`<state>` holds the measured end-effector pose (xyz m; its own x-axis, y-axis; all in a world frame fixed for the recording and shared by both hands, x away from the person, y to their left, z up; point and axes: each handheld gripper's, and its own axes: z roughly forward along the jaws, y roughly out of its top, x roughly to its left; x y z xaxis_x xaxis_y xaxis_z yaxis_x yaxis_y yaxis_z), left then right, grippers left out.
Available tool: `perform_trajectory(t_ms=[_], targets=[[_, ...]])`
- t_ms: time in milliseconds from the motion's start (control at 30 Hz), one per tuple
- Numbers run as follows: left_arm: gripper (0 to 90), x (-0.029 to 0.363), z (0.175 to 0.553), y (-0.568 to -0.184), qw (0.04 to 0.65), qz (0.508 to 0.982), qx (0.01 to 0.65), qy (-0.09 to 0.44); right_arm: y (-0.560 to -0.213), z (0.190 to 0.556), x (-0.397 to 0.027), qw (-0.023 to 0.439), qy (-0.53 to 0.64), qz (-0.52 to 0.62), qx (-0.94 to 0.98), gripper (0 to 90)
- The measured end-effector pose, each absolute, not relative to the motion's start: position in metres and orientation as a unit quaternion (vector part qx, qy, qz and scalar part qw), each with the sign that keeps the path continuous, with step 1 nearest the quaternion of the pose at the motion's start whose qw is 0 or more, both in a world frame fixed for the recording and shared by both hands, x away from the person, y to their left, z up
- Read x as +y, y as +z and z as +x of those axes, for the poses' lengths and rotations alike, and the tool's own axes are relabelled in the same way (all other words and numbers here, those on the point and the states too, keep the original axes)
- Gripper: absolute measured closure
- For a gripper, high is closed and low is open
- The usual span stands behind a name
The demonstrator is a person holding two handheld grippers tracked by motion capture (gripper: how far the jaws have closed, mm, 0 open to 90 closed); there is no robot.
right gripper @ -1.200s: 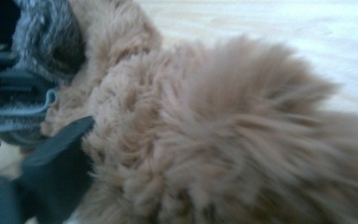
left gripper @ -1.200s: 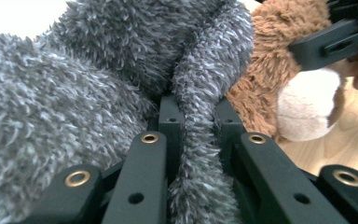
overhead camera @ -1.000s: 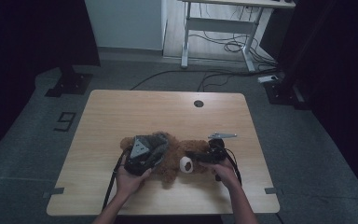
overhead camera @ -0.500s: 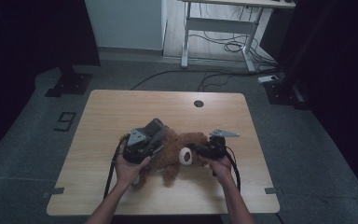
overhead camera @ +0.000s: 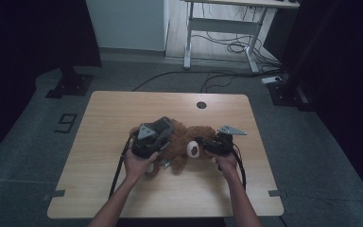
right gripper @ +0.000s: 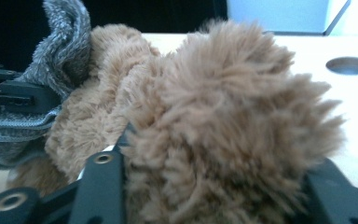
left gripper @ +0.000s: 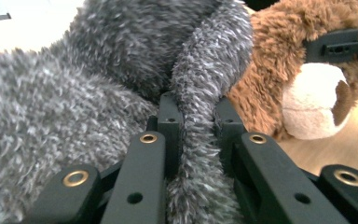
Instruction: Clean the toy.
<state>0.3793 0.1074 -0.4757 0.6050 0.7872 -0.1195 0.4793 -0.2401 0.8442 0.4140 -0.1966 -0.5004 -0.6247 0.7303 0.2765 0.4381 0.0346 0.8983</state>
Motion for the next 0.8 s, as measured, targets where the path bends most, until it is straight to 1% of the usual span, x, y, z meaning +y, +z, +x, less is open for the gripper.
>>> perform_trajectory(t_ms=[167, 233, 400, 500, 633, 800], targets=[[76.6, 0.107, 0.370, -0.468, 0.457, 0.777, 0.404, 0.157, -0.511, 0.399, -0.207, 0.121, 0.561, 0.403, 0.713, 45.8], [76.6, 0.113, 0.371, -0.459, 0.462, 0.770, 0.411, 0.159, -0.515, 0.393, -0.210, 0.120, 0.564, 0.397, 0.714, 45.8], [76.5, 0.139, 0.385, -0.444, 0.466, 0.743, 0.451, 0.167, -0.519, 0.382, -0.214, 0.123, 0.573, 0.387, 0.712, 45.7], [76.4, 0.144, 0.394, -0.441, 0.458, 0.743, 0.462, 0.158, -0.521, 0.379, -0.214, 0.128, 0.575, 0.381, 0.713, 45.7], [76.3, 0.128, 0.406, -0.443, 0.440, 0.760, 0.458, 0.140, -0.521, 0.379, -0.213, 0.129, 0.576, 0.380, 0.712, 45.8], [76.5, 0.095, 0.411, -0.444, 0.444, 0.774, 0.437, 0.115, -0.522, 0.379, -0.213, 0.131, 0.576, 0.379, 0.713, 45.8]])
